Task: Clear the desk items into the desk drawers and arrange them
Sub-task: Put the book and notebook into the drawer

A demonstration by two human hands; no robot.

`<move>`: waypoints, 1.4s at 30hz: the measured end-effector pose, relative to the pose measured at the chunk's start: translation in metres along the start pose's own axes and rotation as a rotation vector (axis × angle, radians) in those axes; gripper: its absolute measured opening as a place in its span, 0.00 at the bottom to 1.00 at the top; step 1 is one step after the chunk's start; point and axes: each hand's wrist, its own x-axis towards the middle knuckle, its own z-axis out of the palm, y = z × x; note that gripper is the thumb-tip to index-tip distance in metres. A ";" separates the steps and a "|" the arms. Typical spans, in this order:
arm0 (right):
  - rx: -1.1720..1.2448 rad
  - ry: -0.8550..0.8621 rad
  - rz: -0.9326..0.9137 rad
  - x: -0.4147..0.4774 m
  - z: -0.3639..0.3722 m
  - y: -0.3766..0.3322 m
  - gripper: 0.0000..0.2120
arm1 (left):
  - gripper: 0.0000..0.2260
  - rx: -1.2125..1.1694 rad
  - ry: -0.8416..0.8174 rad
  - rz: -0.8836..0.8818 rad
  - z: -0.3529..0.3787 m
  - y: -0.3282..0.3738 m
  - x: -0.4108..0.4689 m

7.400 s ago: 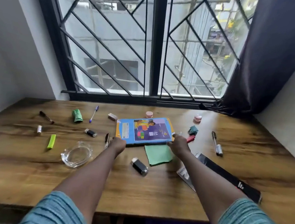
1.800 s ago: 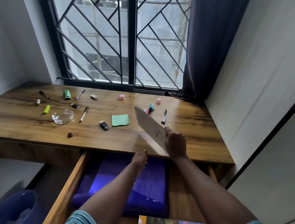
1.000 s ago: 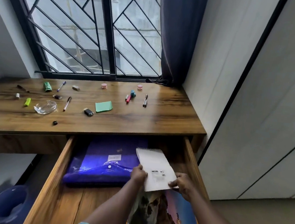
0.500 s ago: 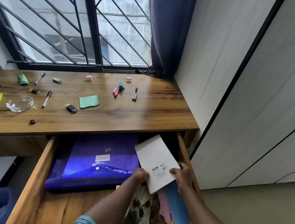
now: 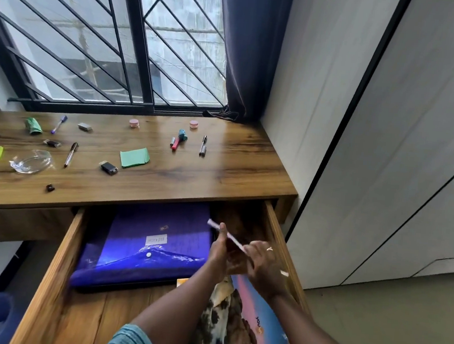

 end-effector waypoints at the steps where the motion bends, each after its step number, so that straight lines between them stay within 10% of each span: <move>1: -0.070 -0.032 -0.112 -0.007 0.002 0.001 0.11 | 0.31 -0.012 0.011 -0.005 0.002 -0.002 -0.001; 4: -0.123 -0.193 -0.301 -0.024 0.005 -0.001 0.12 | 0.11 -0.030 0.087 -0.032 -0.001 -0.014 -0.005; 11: -0.233 -0.612 -0.235 -0.054 0.005 0.011 0.30 | 0.12 0.144 0.101 -0.026 -0.020 -0.018 -0.016; 19: -0.287 -0.609 -0.118 -0.051 0.017 0.035 0.23 | 0.08 0.234 0.100 0.118 -0.022 -0.012 0.029; 42: -0.151 -0.906 0.362 0.001 0.082 0.070 0.24 | 0.18 1.648 0.040 0.351 -0.022 -0.023 0.068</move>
